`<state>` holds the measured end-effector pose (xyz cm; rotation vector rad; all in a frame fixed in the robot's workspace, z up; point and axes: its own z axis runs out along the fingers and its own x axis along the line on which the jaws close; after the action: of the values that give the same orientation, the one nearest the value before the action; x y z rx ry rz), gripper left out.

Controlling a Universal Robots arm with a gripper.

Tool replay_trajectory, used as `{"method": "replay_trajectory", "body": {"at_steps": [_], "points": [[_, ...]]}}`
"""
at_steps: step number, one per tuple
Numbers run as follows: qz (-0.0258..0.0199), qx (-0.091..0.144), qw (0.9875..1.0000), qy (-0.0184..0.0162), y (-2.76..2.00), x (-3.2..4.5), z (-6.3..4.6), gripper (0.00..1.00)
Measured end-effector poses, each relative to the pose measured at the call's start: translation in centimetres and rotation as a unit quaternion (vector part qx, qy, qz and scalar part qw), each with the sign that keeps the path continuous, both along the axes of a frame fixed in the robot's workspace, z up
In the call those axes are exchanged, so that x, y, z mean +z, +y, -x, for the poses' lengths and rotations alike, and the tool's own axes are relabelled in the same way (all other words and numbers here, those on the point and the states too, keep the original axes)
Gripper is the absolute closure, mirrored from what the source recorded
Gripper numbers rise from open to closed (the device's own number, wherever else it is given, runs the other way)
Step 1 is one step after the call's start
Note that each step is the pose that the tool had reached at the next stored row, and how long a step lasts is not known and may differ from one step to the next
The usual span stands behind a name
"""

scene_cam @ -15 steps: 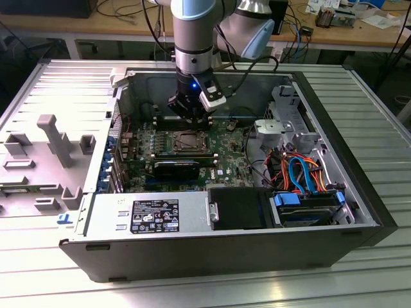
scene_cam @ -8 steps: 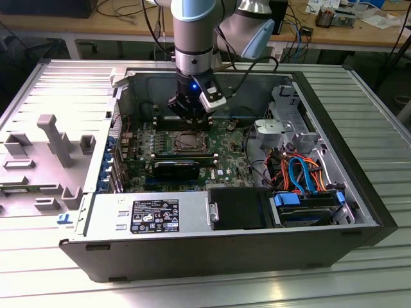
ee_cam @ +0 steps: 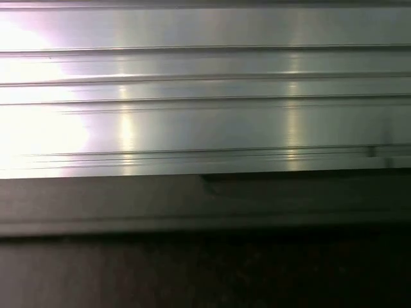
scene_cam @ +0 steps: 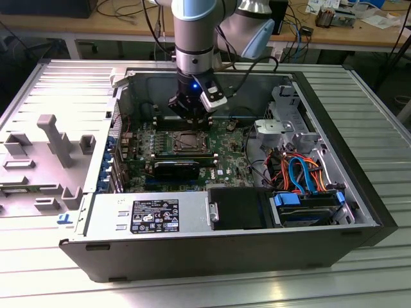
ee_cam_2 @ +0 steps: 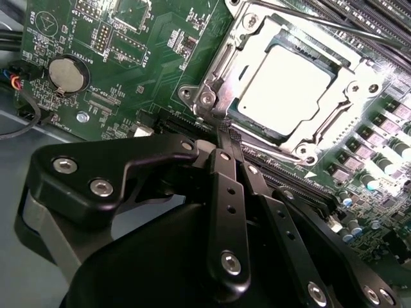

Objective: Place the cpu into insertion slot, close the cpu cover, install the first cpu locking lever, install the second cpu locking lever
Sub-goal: 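Install the first cpu locking lever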

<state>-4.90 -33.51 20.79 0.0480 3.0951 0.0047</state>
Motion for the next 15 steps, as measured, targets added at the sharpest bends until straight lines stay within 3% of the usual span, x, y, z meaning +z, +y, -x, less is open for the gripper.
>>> {"method": "replay_trajectory", "body": {"at_steps": [4,12,13,15], "points": [[0.0001,0.0,1.0,0.0001,-0.36,-0.12,-0.03,0.89],[0.0,0.001,1.0,0.0001,-0.46,-0.61,-0.06,0.89],[-0.0011,0.001,1.0,0.0001,-0.46,-0.61,-0.06,0.89],[-0.0078,0.003,1.0,0.0006,-0.47,-0.59,-0.06,0.89]]}}
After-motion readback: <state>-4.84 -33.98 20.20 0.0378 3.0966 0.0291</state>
